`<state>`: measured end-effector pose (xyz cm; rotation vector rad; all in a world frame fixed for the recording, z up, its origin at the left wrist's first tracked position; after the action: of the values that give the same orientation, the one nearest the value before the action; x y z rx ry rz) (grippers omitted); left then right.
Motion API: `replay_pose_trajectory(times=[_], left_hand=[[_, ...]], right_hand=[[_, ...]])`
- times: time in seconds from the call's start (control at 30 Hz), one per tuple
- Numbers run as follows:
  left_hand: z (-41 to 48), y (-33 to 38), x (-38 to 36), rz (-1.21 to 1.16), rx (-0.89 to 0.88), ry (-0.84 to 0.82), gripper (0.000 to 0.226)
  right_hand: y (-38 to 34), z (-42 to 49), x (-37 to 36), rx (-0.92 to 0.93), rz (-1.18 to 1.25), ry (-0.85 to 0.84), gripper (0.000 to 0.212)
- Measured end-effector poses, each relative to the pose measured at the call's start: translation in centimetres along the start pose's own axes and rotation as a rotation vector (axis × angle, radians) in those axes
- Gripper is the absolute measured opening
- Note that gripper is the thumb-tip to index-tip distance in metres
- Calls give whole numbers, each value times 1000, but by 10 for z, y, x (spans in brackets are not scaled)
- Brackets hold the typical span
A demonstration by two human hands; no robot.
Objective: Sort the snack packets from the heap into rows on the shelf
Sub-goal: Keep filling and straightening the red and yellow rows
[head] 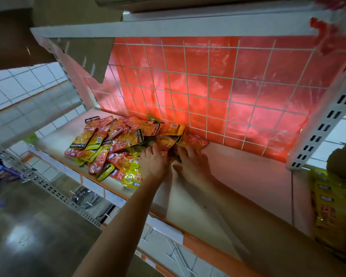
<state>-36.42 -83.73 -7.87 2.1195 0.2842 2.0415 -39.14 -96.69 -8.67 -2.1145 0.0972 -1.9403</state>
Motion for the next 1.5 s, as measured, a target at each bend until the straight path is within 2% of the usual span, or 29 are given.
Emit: replay_pose_trajectory(times=[0.1, 0.17, 0.4, 0.53, 0.63, 0.7, 0.8, 0.93, 1.0, 1.1, 1.13, 1.2, 1.27, 1.3, 1.4, 1.5], left_hand=[[-5, 3, -2, 14, -35, 22, 59], [-10, 5, 0, -27, -80, 54, 63], [-40, 13, 25, -413, -221, 210, 66], [-47, 14, 26, -605, -209, 197, 64], [-52, 20, 23, -649, -198, 183, 59], [-56, 26, 22, -685, -202, 180, 56], [-65, 33, 25, -777, -226, 223, 65], [-78, 27, 23, -905, -163, 284, 71], [-79, 20, 19, -1023, -117, 267, 73], [-79, 7, 11, -1372, -34, 247, 77], [-80, 1, 9, -1463, 1, 247, 74], [-81, -12, 6, -1523, 63, 248, 50], [-82, -22, 3, -1528, 94, 225, 18], [-84, -25, 2, -1529, 109, 210, 12], [-90, -25, -4, -1513, 129, 165, 15], [-94, -12, -13, -1530, 117, 61, 3]], right_hand=[[7, -5, 6, -73, 14, 81, 43], [10, -7, 2, -77, 42, 66, 43], [27, -25, 1, -152, 80, 35, 36], [42, -50, 9, -229, 58, 81, 28], [57, -70, 15, -274, 199, 130, 23], [63, -79, 16, -275, 249, 127, 26], [64, -90, 16, -240, 262, 141, 38], [59, -94, 24, -223, 218, 197, 39], [53, -86, 26, -201, 215, 144, 38], [45, -70, 18, -173, 169, -44, 42], [44, -66, 12, -176, 131, -115, 46], [44, -63, 1, -195, 82, -200, 49], [43, -64, 1, -212, 68, -157, 41], [42, -65, 5, -216, 65, -98, 35], [38, -74, 18, -216, 58, 60, 28], [47, -84, 19, -263, 150, 91, 22]])
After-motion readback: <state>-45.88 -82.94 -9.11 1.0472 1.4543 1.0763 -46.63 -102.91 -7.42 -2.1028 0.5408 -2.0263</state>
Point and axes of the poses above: each hand's wrist, its own z-axis towards the middle knuckle, its own x-axis out of the back of the hand, y = z × x, the point moved 10 cm from there along z, towards the middle knuckle, and after that the axes turned 13 degrees about -y, right-handed, at the moved point
